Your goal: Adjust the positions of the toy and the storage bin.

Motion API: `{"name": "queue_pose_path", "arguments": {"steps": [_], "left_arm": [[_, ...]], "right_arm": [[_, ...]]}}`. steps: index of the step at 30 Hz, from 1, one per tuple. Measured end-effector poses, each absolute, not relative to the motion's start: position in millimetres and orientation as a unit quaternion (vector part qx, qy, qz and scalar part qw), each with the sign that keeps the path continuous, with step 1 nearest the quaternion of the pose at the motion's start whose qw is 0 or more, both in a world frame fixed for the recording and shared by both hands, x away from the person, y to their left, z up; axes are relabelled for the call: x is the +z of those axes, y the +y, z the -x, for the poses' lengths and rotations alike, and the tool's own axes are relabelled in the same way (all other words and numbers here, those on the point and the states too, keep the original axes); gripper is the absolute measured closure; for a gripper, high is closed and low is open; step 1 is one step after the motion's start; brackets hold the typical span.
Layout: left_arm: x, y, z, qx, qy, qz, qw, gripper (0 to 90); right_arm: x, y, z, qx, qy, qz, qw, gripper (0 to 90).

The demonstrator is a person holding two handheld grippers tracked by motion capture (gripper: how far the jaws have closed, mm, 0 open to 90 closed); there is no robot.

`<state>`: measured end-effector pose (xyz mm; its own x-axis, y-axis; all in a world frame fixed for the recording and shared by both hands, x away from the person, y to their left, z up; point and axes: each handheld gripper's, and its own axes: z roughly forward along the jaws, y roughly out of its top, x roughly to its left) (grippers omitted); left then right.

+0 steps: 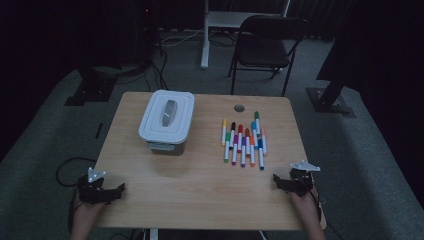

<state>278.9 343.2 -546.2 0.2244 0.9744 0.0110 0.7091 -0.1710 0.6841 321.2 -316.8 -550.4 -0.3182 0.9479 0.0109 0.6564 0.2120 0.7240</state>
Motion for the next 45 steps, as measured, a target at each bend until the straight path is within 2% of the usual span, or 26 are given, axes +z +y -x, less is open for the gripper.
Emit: {"name": "queue_pose_path", "arguments": {"steps": [10, 13, 17, 23, 29, 34, 41, 45], "left_arm": [[-545.3, 340.0, -282.0, 0.228, 0.575, -0.733, 0.284, 0.5], [-542.2, 340.9, -287.1, 0.208, 0.579, -0.733, 0.291, 0.6], [-539.6, 339.1, -296.5, 0.211, 0.567, -0.741, 0.291, 0.5], [-535.2, 338.1, -314.3, 0.221, 0.549, -0.746, 0.304, 0.5], [-533.3, 335.3, -338.0, 0.215, 0.528, -0.755, 0.324, 0.6], [-530.3, 334.2, -357.8, 0.221, 0.529, -0.749, 0.332, 0.6], [-532.1, 336.9, -386.2, 0.236, 0.555, -0.724, 0.333, 0.6], [-531.7, 335.8, -399.6, 0.245, 0.549, -0.725, 0.335, 0.6]], "right_arm": [[-549.2, -314.5, -317.5, 0.325, 0.735, -0.548, 0.231, 12.5], [-540.1, -302.7, -316.1, 0.341, 0.739, -0.534, 0.229, 12.5], [-530.5, -288.3, -318.9, 0.354, 0.747, -0.515, 0.228, 12.5], [-512.3, -253.8, -335.5, 0.368, 0.764, -0.473, 0.238, 12.5], [-500.3, -205.2, -369.6, 0.383, 0.777, -0.440, 0.237, 12.6], [-498.3, -173.5, -394.1, 0.397, 0.778, -0.436, 0.218, 12.6], [-494.2, -139.9, -417.9, 0.399, 0.776, -0.434, 0.223, 12.6], [-490.4, -117.8, -436.4, 0.408, 0.772, -0.433, 0.223, 12.6]]}}
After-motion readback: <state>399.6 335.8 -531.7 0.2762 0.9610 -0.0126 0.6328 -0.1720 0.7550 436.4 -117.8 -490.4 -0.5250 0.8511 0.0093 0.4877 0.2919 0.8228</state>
